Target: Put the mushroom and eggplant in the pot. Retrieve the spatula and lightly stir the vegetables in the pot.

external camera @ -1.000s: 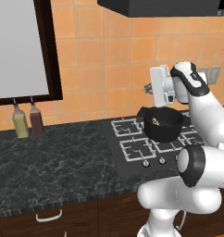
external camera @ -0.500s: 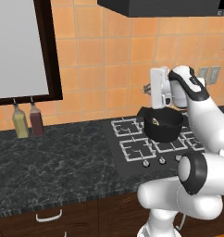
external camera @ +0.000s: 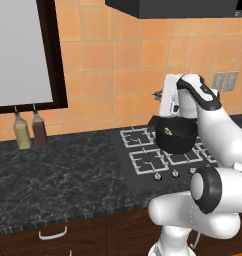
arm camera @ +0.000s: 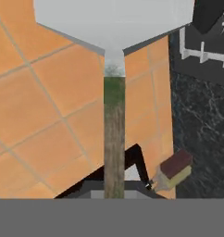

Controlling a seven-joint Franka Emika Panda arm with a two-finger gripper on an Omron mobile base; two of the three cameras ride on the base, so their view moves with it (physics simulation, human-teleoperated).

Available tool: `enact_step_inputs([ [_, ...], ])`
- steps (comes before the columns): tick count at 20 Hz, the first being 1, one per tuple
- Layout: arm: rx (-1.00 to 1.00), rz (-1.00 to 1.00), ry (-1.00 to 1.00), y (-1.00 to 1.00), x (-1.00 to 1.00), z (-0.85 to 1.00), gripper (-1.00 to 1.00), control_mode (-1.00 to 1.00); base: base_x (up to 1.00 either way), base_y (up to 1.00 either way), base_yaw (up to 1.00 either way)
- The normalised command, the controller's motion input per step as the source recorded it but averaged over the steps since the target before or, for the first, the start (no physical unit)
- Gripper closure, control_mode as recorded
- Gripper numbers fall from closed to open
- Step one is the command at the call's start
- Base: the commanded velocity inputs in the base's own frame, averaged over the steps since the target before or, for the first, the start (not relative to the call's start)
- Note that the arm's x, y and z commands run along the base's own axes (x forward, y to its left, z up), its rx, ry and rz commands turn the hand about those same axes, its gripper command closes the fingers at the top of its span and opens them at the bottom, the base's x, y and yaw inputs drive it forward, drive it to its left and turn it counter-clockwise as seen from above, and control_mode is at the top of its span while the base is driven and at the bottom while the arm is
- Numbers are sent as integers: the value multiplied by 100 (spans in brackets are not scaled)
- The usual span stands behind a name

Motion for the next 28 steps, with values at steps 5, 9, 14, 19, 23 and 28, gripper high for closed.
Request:
enact_step_inputs([
  [5,33,-21,15,0,8,1,100,-100,0,0,0],
  [9,39,-26,11,0,14,0,100,-100,0,0,0],
  [14,35,-35,5,-6,11,0,100,-100,0,0,0],
  [19,7,-29,4,-7,17,0,100,-100,0,0,0],
  [23,14,-1,0,-27,0,3,100,-100,0,0,0],
  [28,23,0,-3,-47,0,1,100,-100,0,0,0],
])
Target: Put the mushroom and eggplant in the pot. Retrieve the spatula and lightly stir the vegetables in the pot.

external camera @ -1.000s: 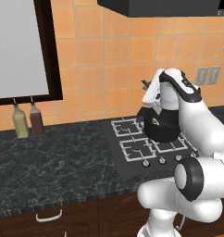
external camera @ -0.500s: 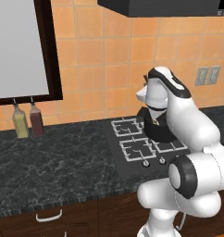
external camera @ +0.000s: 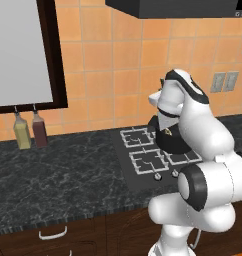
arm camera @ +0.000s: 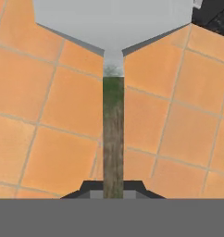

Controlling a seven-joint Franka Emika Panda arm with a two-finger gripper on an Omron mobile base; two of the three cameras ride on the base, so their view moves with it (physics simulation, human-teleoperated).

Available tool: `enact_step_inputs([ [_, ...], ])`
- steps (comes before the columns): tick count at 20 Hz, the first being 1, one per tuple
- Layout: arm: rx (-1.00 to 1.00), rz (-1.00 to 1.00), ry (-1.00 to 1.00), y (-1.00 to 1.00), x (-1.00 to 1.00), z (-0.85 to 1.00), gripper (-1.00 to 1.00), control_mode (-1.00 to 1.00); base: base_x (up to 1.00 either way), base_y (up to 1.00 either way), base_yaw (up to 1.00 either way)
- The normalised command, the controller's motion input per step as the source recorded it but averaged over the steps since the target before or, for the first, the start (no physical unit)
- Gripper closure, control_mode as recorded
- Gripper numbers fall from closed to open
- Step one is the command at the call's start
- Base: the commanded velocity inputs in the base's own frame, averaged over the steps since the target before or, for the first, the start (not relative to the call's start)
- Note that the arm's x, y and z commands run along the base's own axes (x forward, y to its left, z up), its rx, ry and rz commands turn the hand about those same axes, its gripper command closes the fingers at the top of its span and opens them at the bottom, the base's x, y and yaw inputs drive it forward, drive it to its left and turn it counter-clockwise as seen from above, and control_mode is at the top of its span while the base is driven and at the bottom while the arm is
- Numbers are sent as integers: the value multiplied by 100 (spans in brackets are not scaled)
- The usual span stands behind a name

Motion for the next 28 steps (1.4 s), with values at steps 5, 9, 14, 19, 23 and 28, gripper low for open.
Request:
enact_step_inputs([
  [5,9,0,-6,-34,3,0,100,-100,0,0,0],
  [9,1,0,0,-14,2,-4,100,-100,0,0,0],
  [14,11,0,-2,-23,13,0,100,-100,0,0,0],
  [19,8,-1,0,-24,24,-1,100,-100,0,0,0],
  [23,2,-8,0,-26,18,-1,100,-100,0,0,0],
  [28,0,-11,-1,-25,11,-23,100,-100,0,0,0],
])
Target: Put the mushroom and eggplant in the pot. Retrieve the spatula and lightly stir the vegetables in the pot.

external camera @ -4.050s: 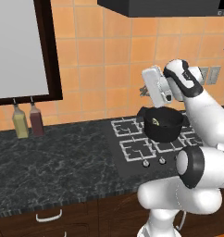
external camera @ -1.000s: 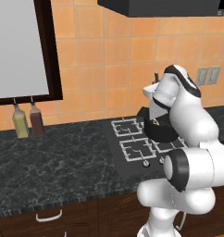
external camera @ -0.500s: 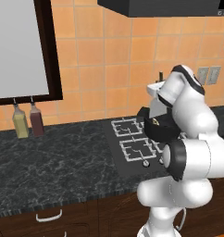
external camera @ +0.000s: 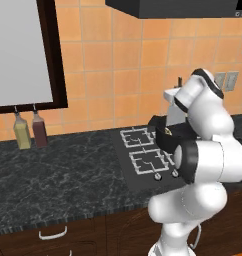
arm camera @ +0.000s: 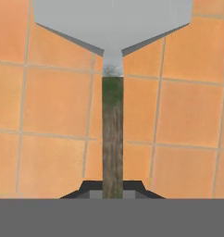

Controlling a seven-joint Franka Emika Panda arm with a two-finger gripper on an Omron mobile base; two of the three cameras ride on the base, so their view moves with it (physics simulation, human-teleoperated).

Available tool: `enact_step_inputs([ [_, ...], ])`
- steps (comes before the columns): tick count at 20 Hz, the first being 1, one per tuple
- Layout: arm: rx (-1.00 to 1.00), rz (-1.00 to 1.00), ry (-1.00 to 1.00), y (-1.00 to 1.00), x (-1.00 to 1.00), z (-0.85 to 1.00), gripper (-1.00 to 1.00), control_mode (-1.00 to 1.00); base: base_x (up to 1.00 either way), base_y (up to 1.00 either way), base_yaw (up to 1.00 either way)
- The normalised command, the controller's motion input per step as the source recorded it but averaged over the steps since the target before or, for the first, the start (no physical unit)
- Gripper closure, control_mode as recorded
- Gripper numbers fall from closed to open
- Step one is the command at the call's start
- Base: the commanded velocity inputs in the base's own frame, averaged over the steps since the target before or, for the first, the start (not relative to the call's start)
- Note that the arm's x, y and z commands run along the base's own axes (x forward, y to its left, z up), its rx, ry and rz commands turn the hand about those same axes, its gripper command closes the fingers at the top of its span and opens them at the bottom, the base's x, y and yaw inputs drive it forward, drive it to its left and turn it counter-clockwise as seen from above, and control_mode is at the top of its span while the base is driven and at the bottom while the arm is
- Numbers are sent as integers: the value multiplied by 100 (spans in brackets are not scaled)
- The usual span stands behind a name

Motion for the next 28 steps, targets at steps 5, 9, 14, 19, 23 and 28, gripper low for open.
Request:
enact_step_inputs([
  [5,0,-7,0,-17,24,-47,100,-100,0,0,0],
  [9,0,-4,0,0,25,-46,100,-100,0,0,0],
  [14,0,-4,0,-1,21,-43,100,-100,0,0,0],
  [19,0,-9,0,-10,11,-46,100,-100,0,0,0],
  [23,-2,-2,0,-7,0,-7,100,-100,0,0,0],
  [28,3,-10,-15,-17,0,-5,100,-100,0,0,0],
])
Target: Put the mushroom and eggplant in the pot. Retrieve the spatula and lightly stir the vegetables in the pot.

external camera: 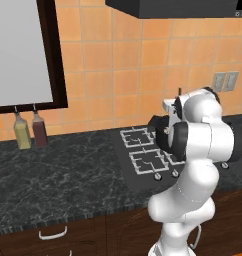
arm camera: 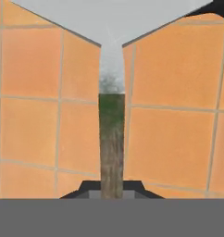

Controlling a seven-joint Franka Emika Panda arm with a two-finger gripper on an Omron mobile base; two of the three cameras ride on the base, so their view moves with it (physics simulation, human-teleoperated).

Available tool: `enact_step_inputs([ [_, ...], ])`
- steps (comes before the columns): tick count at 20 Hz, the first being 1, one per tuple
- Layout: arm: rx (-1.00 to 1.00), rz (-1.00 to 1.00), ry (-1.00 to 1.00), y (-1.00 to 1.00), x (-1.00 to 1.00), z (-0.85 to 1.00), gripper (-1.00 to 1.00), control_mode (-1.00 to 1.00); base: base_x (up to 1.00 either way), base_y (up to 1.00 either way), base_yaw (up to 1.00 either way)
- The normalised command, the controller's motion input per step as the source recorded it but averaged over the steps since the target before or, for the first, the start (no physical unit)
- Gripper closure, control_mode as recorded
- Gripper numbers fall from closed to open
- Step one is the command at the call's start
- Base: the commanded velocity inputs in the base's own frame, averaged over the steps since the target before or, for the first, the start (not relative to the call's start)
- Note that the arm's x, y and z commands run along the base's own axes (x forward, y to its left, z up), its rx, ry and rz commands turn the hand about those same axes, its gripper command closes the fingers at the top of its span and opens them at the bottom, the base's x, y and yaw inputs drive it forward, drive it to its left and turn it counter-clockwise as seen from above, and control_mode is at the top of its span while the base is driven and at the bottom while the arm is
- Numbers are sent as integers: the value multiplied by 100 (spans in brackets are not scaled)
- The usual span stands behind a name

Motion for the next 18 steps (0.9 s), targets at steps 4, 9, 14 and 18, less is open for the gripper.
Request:
enact_step_inputs([
  [4,16,-23,-45,-53,0,0,100,-100,0,0,0],
  [9,7,-22,-6,-23,-4,1,100,-100,0,0,0],
  [14,-2,-5,29,19,-13,55,100,-100,0,0,0],
  [18,-16,0,28,61,-4,54,100,-100,0,0,0],
])
